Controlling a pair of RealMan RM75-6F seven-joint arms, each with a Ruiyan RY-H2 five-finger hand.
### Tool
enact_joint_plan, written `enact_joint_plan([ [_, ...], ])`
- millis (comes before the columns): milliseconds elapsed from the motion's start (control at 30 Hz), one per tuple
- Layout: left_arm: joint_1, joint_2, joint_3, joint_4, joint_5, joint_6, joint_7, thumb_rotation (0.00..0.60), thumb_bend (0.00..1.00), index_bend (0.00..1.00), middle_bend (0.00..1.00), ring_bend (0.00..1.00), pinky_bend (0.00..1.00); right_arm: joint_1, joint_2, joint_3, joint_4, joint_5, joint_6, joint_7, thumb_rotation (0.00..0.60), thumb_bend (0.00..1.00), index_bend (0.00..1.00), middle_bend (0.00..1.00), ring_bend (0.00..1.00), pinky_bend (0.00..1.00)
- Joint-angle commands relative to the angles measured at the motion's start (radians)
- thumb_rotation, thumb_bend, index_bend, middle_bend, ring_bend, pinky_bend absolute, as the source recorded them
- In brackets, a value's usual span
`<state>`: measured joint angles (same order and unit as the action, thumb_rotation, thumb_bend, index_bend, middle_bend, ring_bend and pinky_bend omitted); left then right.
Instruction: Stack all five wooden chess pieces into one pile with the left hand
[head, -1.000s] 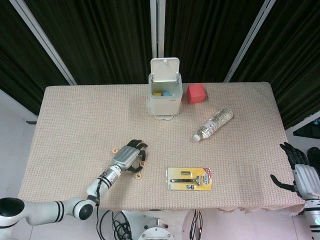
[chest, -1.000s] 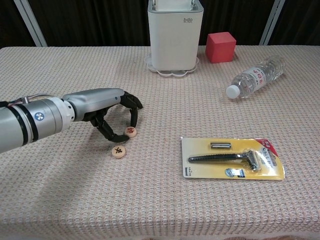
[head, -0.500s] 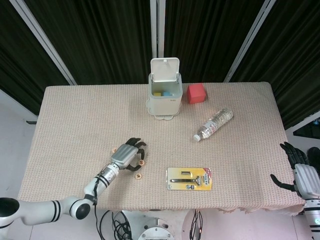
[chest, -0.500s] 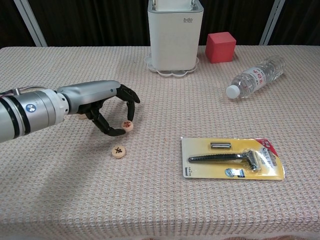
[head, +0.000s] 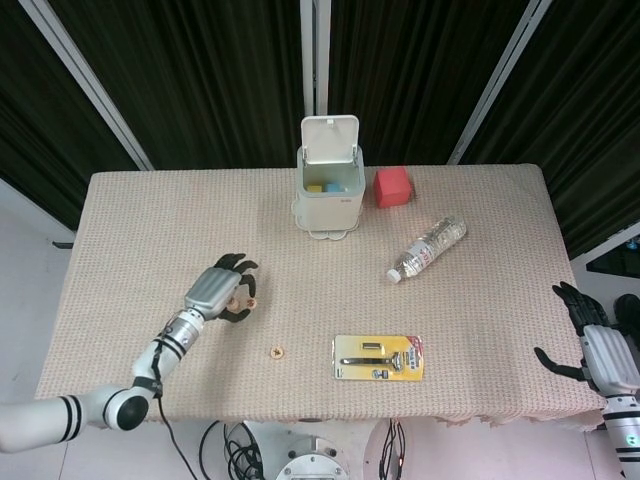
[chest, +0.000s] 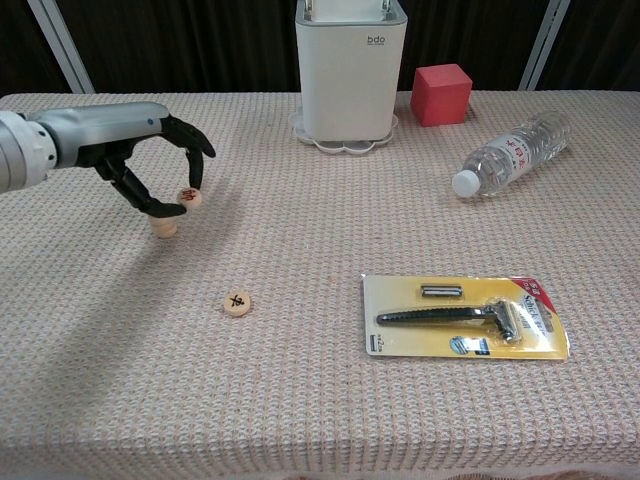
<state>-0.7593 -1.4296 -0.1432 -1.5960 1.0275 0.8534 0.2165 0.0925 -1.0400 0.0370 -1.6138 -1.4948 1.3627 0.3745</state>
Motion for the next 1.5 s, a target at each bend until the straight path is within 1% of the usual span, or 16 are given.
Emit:
enact_joint_plan([
  [33, 0.006, 0.003, 0.006, 0.018, -0.007, -0.013, -0.019, 0.6, 0.3, 0.51, 0.15, 0.0, 0.0, 0.001, 0.001, 0.0, -0.006, -0.002, 0.003, -0.007, 0.6, 0.2, 0.0, 0.0, 0.0, 0.0],
  [267, 0.012, -0.001, 0.013, 0.055, 0.004, -0.025, -0.053, 0.6, 0.3, 0.51, 0.15, 0.0, 0.0, -0.002, 0.006, 0.001, -0.019, 0.002, 0.011, -0.017, 0.6, 0.2, 0.0, 0.0, 0.0, 0.0],
  [500, 0.017, 0.003, 0.012, 0.067, 0.009, -0.028, -0.078, 0.6, 0.3, 0.51, 0.15, 0.0, 0.0, -0.003, 0.011, 0.002, -0.025, 0.001, 0.016, -0.02, 0.6, 0.2, 0.0, 0.0, 0.0, 0.0],
  [833, 0.021, -0.017, 0.023, 0.105, 0.013, -0.037, -0.088, 0.6, 0.3, 0.51, 0.15, 0.0, 0.0, -0.007, 0.012, -0.001, -0.022, 0.005, 0.019, -0.017, 0.6, 0.2, 0.0, 0.0, 0.0, 0.0],
  [1500, 0.033, -0.011, 0.022, 0.121, 0.017, -0.041, -0.112, 0.6, 0.3, 0.51, 0.15, 0.0, 0.0, -0.003, 0.006, 0.0, -0.02, 0.011, 0.009, -0.028, 0.6, 0.2, 0.0, 0.0, 0.0, 0.0],
])
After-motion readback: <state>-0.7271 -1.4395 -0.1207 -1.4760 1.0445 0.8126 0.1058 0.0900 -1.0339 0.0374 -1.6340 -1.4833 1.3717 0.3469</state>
